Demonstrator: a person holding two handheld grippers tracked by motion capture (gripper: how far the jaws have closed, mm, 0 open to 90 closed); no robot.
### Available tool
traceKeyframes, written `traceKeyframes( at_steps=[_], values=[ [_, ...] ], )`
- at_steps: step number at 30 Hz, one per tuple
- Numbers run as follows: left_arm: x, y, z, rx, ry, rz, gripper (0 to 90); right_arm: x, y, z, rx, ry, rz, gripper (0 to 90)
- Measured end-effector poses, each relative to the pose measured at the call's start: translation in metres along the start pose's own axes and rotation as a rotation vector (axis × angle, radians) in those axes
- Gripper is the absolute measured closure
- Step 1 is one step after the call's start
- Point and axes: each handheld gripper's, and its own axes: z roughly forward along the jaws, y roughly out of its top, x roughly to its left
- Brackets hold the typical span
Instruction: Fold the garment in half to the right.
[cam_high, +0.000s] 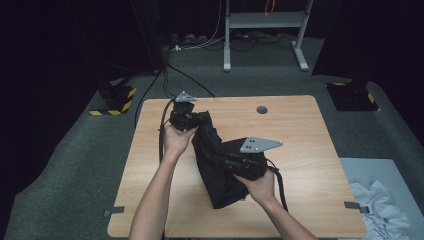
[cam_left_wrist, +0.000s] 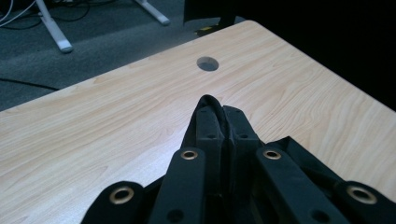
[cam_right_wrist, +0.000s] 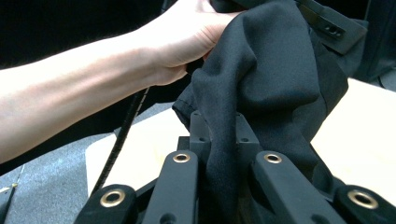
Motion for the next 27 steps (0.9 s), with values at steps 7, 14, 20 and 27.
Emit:
traceKeyframes(
  at_steps=[7, 14, 20, 27],
  values=[
    [-0.008, -0.007, 0.012, 0.009, 0.055, 0.033, 86.1, -0.013, -0.02, -0.005, 0.018, -0.019, 0.034, 83.9],
    [-0.011, -0.011, 0.019, 0.007, 0.068, 0.026, 86.0, -0.02, -0.028, -0.008, 0.024, -0.029, 0.047, 83.9],
    [-0.016, -0.015, 0.029, 0.011, 0.087, 0.041, 85.7, -0.027, -0.036, -0.01, 0.037, -0.037, 0.066, 83.9],
    [-0.019, -0.017, 0.039, 0.025, 0.096, 0.045, 85.4, -0.037, -0.05, -0.013, 0.057, -0.058, 0.094, 83.8]
  ],
)
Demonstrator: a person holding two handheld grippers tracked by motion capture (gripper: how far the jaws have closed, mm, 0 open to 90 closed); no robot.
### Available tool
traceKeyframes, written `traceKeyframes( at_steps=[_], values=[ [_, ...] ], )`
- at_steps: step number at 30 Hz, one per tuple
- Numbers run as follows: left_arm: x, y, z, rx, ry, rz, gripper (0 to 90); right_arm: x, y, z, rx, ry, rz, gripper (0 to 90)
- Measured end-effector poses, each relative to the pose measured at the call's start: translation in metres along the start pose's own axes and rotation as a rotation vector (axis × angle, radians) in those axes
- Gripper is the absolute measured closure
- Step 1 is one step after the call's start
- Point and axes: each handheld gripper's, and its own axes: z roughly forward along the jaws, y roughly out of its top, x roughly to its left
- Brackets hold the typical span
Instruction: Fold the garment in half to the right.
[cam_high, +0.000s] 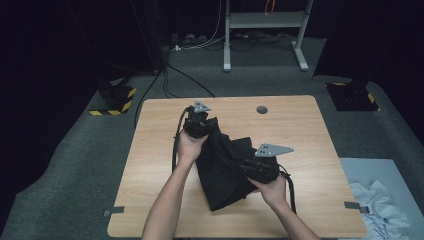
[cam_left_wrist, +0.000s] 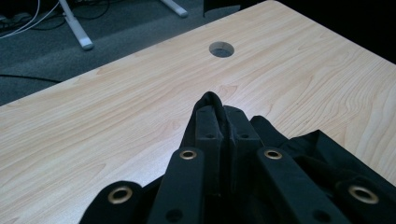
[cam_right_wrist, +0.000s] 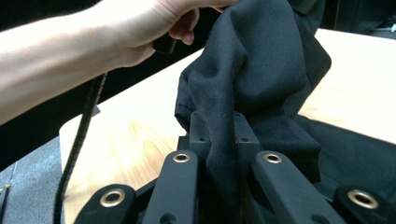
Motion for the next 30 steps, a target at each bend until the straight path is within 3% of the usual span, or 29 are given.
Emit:
traceKeyframes(
  at_steps=[6, 19, 30],
  values=[
    [-0.006, -0.002, 0.01, 0.005, 0.015, 0.009, 85.2, -0.005, -0.007, -0.001, 0.014, -0.025, 0.004, 83.8],
    [-0.013, -0.017, 0.041, 0.024, 0.014, -0.007, 84.2, -0.025, -0.03, -0.003, 0.039, -0.066, 0.066, 83.6],
    [-0.028, -0.021, 0.064, 0.034, 0.016, 0.039, 83.1, -0.041, -0.049, -0.005, 0.069, -0.104, 0.106, 83.4]
  ],
)
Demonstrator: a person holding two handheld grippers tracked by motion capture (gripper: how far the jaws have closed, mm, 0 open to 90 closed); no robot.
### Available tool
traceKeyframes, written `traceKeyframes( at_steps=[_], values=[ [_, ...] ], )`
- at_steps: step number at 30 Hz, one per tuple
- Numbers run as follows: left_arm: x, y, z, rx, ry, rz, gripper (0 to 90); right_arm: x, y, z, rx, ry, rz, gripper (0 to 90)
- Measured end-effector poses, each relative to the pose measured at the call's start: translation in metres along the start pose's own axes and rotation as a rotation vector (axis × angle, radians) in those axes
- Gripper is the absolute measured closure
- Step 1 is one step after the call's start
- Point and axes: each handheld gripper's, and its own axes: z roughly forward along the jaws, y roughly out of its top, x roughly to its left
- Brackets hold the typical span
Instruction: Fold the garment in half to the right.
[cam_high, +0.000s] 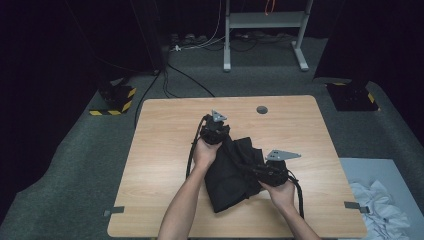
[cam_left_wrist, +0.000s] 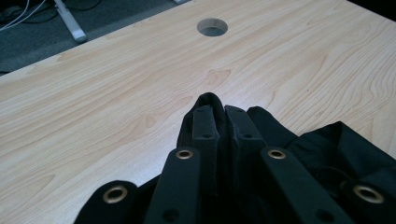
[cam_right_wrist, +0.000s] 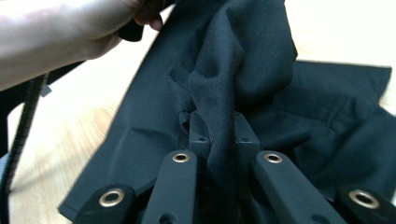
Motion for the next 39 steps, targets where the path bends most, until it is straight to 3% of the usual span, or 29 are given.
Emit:
traceKeyframes(
  at_steps=[9, 16, 22, 25, 30, 39],
  values=[
    [-0.009, -0.006, 0.019, 0.003, 0.01, 0.009, 80.8, -0.013, -0.011, 0.0, 0.021, -0.029, 0.037, 83.2],
    [-0.01, -0.012, 0.027, 0.018, 0.011, 0.004, 78.8, -0.017, -0.016, 0.002, 0.039, -0.053, 0.033, 82.9],
    [-0.012, -0.013, 0.03, 0.028, 0.014, 0.016, 68.7, -0.019, -0.016, 0.002, 0.039, -0.057, 0.038, 79.5],
    [-0.012, -0.013, 0.03, 0.033, 0.008, 0.006, 60.6, -0.018, -0.015, 0.001, 0.034, -0.08, 0.032, 69.5],
    [-0.011, -0.013, 0.029, 0.057, -0.002, -0.027, 43.5, -0.018, -0.014, -0.001, 0.02, -0.14, 0.033, 44.7],
    [-0.012, -0.01, 0.01, 0.008, 0.037, -0.049, 24.1, -0.013, -0.007, -0.006, 0.033, -0.2, -0.03, 22.2]
  ],
)
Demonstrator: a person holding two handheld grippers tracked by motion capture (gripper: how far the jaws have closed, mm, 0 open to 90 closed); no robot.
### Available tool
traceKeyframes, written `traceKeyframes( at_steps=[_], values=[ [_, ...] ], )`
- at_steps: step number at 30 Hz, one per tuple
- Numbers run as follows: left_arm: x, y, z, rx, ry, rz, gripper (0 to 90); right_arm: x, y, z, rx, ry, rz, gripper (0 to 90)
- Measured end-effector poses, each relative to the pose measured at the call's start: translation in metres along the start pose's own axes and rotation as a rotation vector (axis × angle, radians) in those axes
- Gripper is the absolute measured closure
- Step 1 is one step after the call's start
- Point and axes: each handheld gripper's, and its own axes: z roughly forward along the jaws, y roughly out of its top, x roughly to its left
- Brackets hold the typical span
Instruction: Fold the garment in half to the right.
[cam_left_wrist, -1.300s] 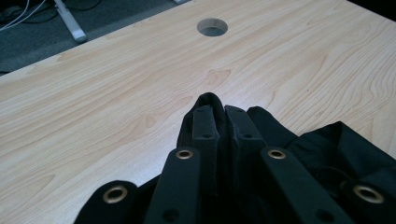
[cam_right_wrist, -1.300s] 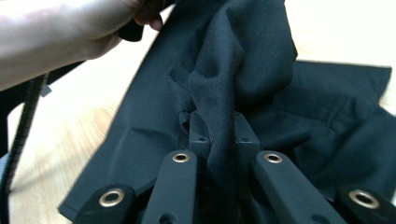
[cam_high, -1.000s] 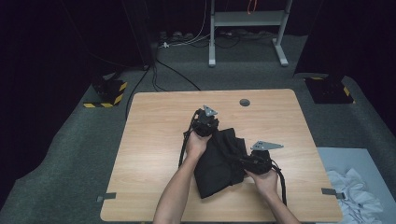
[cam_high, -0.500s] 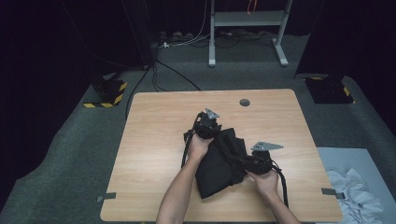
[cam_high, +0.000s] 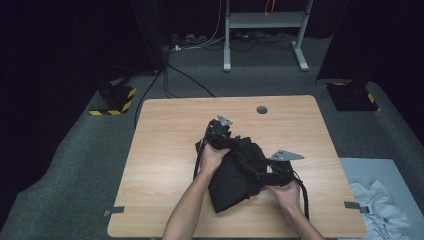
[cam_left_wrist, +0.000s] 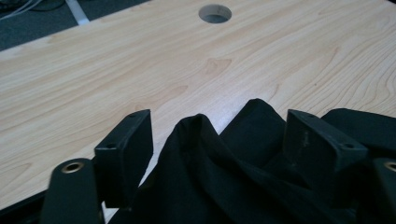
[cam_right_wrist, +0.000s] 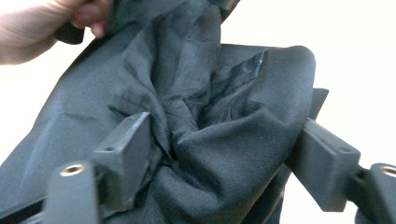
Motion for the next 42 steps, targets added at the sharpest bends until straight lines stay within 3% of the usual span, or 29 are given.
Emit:
traceKeyframes(
  at_steps=[9, 19, 24, 31, 35, 42],
  values=[
    [0.012, -0.008, -0.038, -0.054, 0.034, -0.044, 19.7, 0.007, 0.008, -0.004, 0.004, -0.022, -0.054, 15.7],
    [0.013, -0.05, -0.07, -0.044, 0.091, -0.09, 18.0, 0.017, 0.02, -0.013, -0.027, -0.055, -0.106, 12.1],
    [0.01, -0.073, -0.078, -0.023, 0.104, -0.113, 17.2, 0.024, 0.029, -0.013, -0.032, -0.074, -0.162, 11.4],
    [-0.004, -0.1, -0.077, -0.003, 0.097, -0.129, 16.0, 0.033, 0.033, 0.005, 0.019, -0.072, -0.192, 10.8],
    [-0.005, -0.107, -0.074, -0.011, 0.082, -0.161, 16.1, 0.026, 0.03, 0.014, 0.052, -0.11, -0.165, 11.7],
    [-0.003, -0.111, -0.064, -0.007, 0.071, -0.173, 16.3, -0.006, 0.016, 0.011, 0.101, -0.183, -0.082, 12.4]
  ],
)
